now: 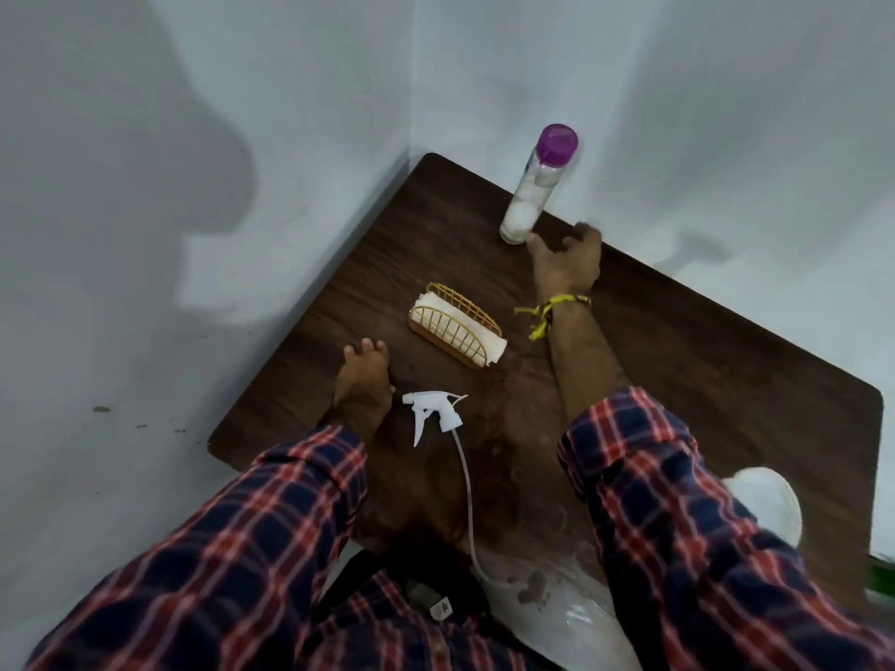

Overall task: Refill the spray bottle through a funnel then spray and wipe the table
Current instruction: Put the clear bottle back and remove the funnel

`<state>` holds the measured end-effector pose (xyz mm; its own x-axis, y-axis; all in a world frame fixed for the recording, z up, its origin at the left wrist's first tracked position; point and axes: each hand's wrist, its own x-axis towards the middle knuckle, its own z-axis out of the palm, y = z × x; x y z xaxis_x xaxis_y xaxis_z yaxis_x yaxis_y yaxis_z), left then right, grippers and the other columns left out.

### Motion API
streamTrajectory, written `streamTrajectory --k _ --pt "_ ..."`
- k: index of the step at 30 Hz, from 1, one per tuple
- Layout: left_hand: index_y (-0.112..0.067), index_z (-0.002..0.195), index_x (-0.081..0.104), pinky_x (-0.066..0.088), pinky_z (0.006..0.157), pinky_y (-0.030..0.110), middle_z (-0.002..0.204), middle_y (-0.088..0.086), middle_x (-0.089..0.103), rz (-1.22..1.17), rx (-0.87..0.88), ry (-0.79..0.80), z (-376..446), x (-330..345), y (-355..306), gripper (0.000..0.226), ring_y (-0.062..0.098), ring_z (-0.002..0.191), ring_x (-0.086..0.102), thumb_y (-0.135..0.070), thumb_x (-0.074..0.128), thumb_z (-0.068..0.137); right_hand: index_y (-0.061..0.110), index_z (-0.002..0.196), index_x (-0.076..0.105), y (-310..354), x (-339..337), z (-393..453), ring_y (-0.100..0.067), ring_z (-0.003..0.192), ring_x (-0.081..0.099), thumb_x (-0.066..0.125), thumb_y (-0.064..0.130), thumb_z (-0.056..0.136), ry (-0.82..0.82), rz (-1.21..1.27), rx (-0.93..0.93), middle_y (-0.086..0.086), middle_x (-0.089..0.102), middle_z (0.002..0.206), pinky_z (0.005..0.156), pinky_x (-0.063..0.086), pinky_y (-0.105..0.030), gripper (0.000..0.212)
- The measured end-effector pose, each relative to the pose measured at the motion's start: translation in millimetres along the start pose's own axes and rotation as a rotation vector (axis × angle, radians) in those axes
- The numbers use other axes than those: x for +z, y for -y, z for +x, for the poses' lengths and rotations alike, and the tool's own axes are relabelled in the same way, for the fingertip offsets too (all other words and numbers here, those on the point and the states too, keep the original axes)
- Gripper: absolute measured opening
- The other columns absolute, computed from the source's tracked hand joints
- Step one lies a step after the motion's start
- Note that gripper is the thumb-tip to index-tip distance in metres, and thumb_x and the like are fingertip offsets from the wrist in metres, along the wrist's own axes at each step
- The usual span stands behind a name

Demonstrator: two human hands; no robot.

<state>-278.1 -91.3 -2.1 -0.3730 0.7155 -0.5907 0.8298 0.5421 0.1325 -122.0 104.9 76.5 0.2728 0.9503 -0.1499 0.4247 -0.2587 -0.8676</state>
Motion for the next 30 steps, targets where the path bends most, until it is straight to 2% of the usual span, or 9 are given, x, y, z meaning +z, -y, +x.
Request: streamTrajectory --k 4,7,11,13,16,20,24,27,30 --pt "-0.009 0.156 0.011 0.031 0.115 0.045 0.163 0.014 0.009 -0.019 0.034 -0.018 -8 0 3 0.077 0.041 0.148 0.011 -0.017 0.058 0.096 0.010 0.130 0.054 -25 -36 -54 -0.021 0.102 0.066 0.083 0.020 0.075 -0.022 0.049 0.047 -0.010 0.066 0.116 0.092 0.055 -0.032 0.062" --pt "-0.013 0.156 0.012 0.026 0.117 0.047 0.163 0.012 0.009 -0.185 0.031 -0.037 -19 1 7 0.072 0.036 0.150 0.005 -0.011 0.053 0.097 0.009 0.116 0.064 -40 -63 -100 -0.018 0.092 0.069 0.080 0.015 0.077 -0.021 0.011 -0.005 -0.008 0.071 0.103 0.085 0.058 -0.033 0.043" --pt "-0.014 0.151 0.034 0.027 0.116 0.045 0.153 0.015 0.038 -0.492 0.043 -0.342 -59 19 -2 0.058 0.034 0.145 0.028 -0.013 0.055 0.096 0.017 0.090 0.076 -56 -103 -160 -0.006 0.077 0.068 0.075 0.017 0.080 0.132 -0.102 -0.174 0.005 0.074 0.083 0.077 0.057 -0.028 0.010" --pt "-0.014 0.142 0.047 0.037 0.111 0.043 0.143 0.012 0.052 -0.541 0.163 -0.484 -87 35 -12 0.048 0.030 0.135 0.044 -0.017 0.058 0.096 0.019 0.088 0.077 -66 -123 -184 -0.002 0.077 0.068 0.072 0.020 0.084 0.265 -0.149 -0.221 0.008 0.075 0.083 0.077 0.056 -0.024 0.006" --pt "-0.015 0.123 0.064 0.046 0.092 0.032 0.119 0.006 0.068 -0.573 0.347 -0.545 -115 59 -25 0.030 0.024 0.111 0.061 -0.019 0.064 0.093 0.019 0.088 0.076 -88 -153 -210 -0.003 0.076 0.067 0.070 0.023 0.088 0.327 -0.162 -0.211 0.010 0.074 0.081 0.078 0.055 -0.027 0.007" --pt "-0.017 0.104 0.072 0.052 0.084 0.027 0.100 -0.002 0.073 -0.574 0.557 -0.439 -125 80 -43 0.016 0.017 0.093 0.067 -0.016 0.071 0.088 0.020 0.079 0.074 -123 -196 -227 -0.004 0.070 0.067 0.065 0.030 0.093 0.238 -0.136 -0.078 0.010 0.072 0.072 0.074 0.056 -0.037 0.019" --pt "-0.021 0.096 0.074 0.050 0.073 0.021 0.094 -0.008 0.073 -0.551 0.630 -0.340 -132 89 -65 0.012 0.006 0.080 0.064 -0.014 0.071 0.086 0.018 0.082 0.069 -152 -238 -230 -0.007 0.072 0.066 0.077 0.028 0.082 -0.085 -0.170 0.027 0.008 0.070 0.075 0.074 0.057 -0.041 0.013" --pt "-0.019 0.104 0.072 0.051 0.082 0.025 0.102 -0.005 0.072 -0.501 0.630 -0.284 -129 95 -82 0.020 0.011 0.094 0.066 -0.013 0.071 0.085 0.013 0.102 0.058 -159 -266 -222 -0.014 0.083 0.065 0.086 0.021 0.071 -0.367 -0.125 0.024 0.000 0.067 0.093 0.078 0.057 -0.044 0.043" --pt "-0.019 0.120 0.066 0.048 0.098 0.034 0.120 -0.001 0.066 -0.410 0.607 -0.187 -126 98 -100 0.037 0.018 0.113 0.060 -0.016 0.072 0.084 0.012 0.129 0.054 -164 -288 -202 -0.020 0.112 0.059 0.088 0.015 0.067 -0.367 -0.211 -0.167 -0.005 0.060 0.125 0.092 0.052 -0.035 0.071"
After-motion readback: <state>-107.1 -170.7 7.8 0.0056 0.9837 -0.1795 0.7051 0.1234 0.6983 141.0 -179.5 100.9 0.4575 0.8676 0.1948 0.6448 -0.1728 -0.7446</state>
